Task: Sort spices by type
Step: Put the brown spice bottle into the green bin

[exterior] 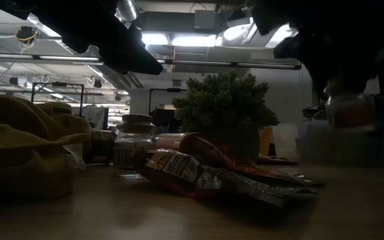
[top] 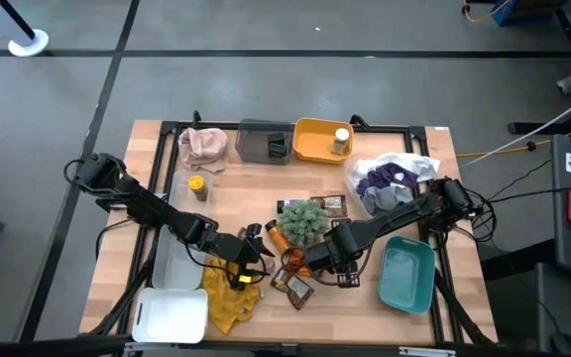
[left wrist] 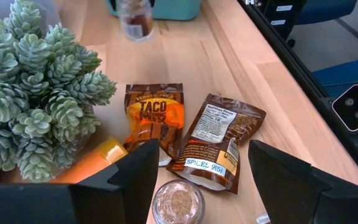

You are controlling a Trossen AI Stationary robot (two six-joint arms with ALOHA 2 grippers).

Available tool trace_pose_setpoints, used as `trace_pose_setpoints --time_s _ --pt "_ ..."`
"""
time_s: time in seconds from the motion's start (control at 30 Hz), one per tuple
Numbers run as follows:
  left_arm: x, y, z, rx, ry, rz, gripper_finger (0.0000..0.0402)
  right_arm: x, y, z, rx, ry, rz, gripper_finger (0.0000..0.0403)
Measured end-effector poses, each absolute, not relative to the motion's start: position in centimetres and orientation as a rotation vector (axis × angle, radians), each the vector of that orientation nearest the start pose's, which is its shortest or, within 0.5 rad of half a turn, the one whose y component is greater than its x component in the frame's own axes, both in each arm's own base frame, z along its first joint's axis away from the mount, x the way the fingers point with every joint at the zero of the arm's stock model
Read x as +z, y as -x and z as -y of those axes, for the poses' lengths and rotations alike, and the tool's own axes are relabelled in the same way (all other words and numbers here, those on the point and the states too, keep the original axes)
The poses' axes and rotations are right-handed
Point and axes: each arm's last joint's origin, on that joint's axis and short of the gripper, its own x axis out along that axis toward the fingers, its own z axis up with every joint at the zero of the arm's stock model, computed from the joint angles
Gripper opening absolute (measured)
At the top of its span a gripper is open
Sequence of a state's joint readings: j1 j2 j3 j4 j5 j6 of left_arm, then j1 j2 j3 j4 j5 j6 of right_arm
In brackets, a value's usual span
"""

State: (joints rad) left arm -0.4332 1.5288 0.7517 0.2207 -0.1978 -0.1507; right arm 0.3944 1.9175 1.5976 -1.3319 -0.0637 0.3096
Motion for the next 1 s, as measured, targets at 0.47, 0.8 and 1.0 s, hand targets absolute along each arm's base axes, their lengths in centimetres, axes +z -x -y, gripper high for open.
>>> trace_pose_setpoints --time_s 0.47,0.8,1.0 --pt "18.7 -28.1 12.4 -0.180 0.004 -0.548 0.0232 27.4 -28.8 -18.2 -0.020 0.025 -1.771 0.0176" --pt "18.8 -28.1 12.5 -0.182 0.008 -0.548 0.0232 28.0 -25.2 -22.4 -0.140 -0.041 -1.732 0.0177" --pt "18.8 -28.1 12.5 -0.182 0.008 -0.548 0.0232 28.0 -22.8 -24.9 -0.235 -0.080 -1.698 0.0177"
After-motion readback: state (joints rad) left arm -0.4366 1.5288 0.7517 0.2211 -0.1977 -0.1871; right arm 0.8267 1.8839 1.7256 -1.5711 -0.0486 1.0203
